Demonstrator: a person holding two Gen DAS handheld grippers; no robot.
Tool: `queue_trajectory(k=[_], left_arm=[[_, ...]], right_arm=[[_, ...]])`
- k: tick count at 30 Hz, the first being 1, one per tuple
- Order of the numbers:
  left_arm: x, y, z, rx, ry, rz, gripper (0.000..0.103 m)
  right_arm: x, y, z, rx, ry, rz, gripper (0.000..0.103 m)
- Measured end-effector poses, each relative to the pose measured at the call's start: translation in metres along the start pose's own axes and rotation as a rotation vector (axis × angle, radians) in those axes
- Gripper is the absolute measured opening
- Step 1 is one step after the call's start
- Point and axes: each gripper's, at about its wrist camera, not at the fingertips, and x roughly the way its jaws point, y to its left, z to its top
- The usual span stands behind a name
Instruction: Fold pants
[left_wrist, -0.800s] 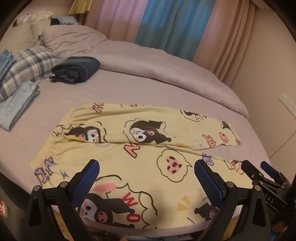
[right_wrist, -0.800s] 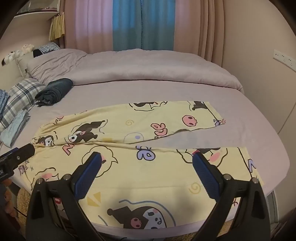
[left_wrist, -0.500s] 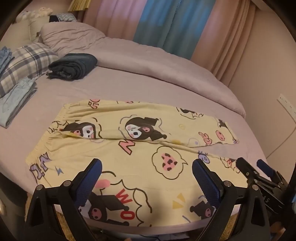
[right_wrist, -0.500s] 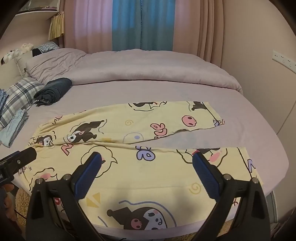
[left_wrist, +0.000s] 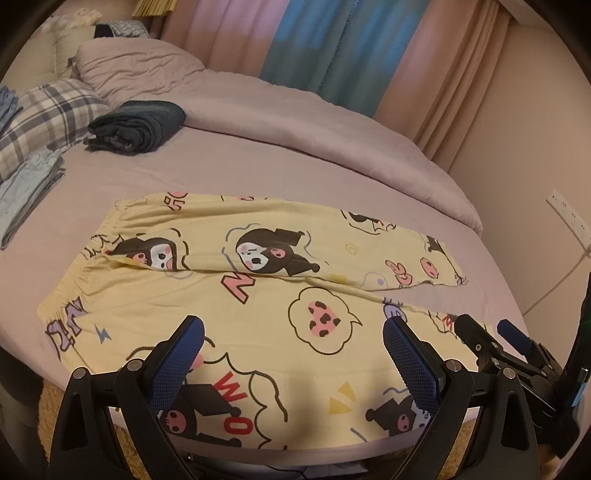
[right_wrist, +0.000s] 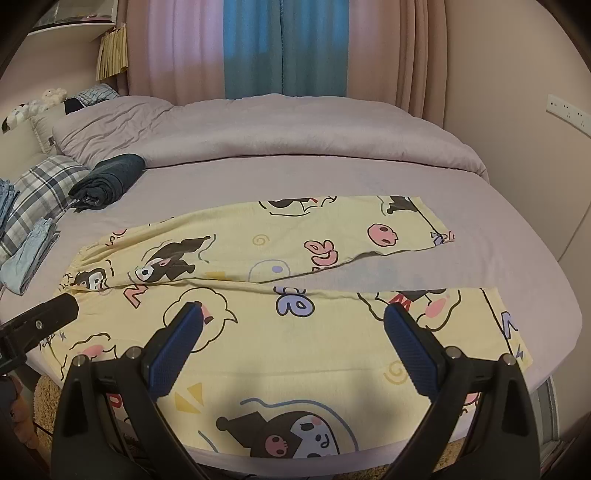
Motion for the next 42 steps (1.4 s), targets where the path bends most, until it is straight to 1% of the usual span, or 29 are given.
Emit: queue_trajectory(k=[23,42], left_arm=[[0.0004,0.0005,-0.0031,0.000,0.019,-0.011,0.097],[0.0028,-0.0036,-0.0056,0.006,0.024,-0.019,0.095]], right_arm=[[0.0017,0.0011,-0.0030,0.004,0.009,0.020,0.099],[0.0031,-0.0003,-0.0043,0.008,0.014,0.016,0.099]])
